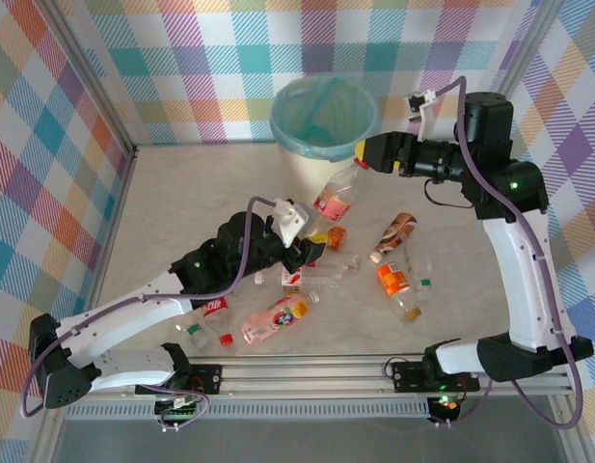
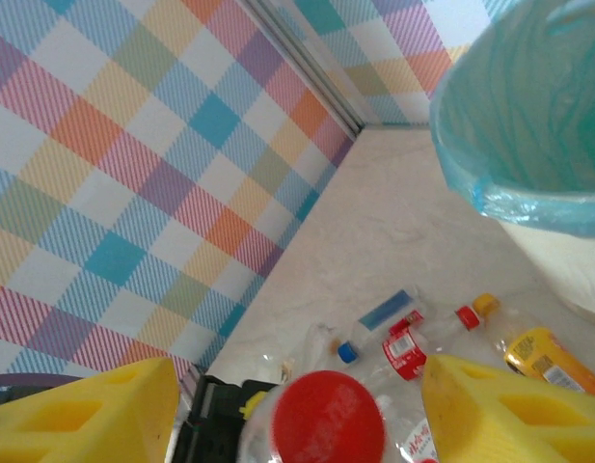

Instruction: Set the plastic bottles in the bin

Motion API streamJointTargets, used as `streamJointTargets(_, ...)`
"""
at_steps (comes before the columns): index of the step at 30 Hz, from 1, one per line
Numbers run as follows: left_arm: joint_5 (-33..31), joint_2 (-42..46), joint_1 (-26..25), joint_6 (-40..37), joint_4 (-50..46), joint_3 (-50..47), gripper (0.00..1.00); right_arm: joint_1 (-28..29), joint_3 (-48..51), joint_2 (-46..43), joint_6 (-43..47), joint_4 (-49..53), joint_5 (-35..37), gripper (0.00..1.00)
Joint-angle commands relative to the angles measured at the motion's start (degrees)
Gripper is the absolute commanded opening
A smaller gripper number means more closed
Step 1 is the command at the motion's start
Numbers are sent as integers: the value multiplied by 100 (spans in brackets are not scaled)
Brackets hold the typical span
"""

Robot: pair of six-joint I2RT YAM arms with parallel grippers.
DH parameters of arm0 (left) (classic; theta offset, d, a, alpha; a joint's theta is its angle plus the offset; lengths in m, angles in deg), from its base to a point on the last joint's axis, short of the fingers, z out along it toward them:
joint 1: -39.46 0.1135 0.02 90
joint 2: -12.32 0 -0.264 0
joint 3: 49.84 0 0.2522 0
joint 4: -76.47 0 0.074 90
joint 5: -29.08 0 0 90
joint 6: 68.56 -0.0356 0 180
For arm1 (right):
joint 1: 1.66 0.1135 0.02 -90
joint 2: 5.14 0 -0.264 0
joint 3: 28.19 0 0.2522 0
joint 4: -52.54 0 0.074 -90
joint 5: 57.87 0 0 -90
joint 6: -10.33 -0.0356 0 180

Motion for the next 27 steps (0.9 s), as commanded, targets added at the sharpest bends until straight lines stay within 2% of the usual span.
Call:
streamJointTargets(1, 106, 220, 36, 46, 297, 129, 49, 153, -282, 108, 250, 439, 254, 68)
streamJointTargets(9, -319, 281, 45, 236, 179, 152, 50, 305, -356, 244, 178, 336, -24, 53)
streamJointTargets(13, -334, 308, 45, 272, 202, 87, 50, 351, -356, 295, 109, 255, -145, 45)
streamJointTargets(21, -278, 369, 53, 219, 100, 125, 51, 456, -364, 427, 32, 102, -255, 40)
streamJointTargets(27, -451, 395, 71, 236, -105, 206, 53, 516, -499, 601, 21, 61, -379, 20)
